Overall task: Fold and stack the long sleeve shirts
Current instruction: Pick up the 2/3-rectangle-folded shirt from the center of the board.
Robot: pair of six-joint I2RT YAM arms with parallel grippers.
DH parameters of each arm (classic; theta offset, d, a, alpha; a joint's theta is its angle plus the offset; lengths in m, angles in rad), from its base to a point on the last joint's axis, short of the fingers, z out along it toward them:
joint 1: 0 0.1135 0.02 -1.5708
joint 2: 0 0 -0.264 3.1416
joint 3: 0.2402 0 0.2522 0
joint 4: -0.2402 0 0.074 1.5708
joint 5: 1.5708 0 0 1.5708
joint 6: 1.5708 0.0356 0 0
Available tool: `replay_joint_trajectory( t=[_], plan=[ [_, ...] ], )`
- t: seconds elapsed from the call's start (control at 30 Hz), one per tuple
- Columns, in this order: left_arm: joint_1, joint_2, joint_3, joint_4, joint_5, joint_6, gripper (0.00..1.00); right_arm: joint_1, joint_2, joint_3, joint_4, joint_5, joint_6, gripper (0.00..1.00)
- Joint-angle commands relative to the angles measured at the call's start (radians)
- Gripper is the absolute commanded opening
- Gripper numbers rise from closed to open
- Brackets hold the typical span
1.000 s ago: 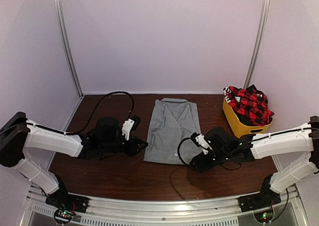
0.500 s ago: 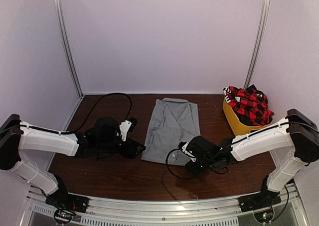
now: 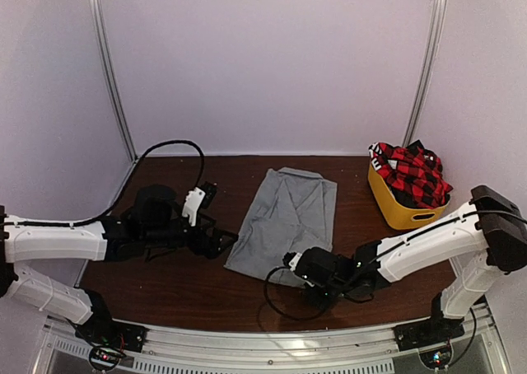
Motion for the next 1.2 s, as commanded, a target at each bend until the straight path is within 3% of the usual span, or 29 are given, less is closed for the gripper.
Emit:
replay_joint_trajectory(
  t=[0.0,0.1,0.27,0.5,0.83,0.97,1.17],
  plan=[
    [-0.003,-0.09,-0.057,0.117,0.061,0.097,0.96,0.063,-0.089,-0.04,-0.066,-0.099,0.068,0.0],
    [-0.02,-0.109,-0.098,0.153,0.086,0.155,0.91,0.075,-0.178,-0.097,-0.052,-0.191,0.108,0.0],
    [-0.147,-0.096,-0.143,0.179,0.026,0.269,0.91,0.079,-0.345,-0.176,-0.037,-0.354,0.166,0.0],
    [-0.32,-0.021,-0.19,0.24,-0.062,0.488,0.95,0.079,-0.539,-0.211,-0.076,-0.427,0.217,0.0],
    [-0.35,0.105,-0.181,0.302,-0.059,0.636,0.93,0.058,-0.624,-0.22,-0.094,-0.463,0.236,0.0],
    [-0.353,0.165,-0.153,0.278,-0.072,0.666,0.8,0.048,-0.608,-0.217,-0.092,-0.471,0.23,0.0],
    [-0.353,0.24,-0.07,0.181,-0.055,0.668,0.37,0.028,-0.607,-0.217,-0.099,-0.457,0.225,0.0]
  ],
)
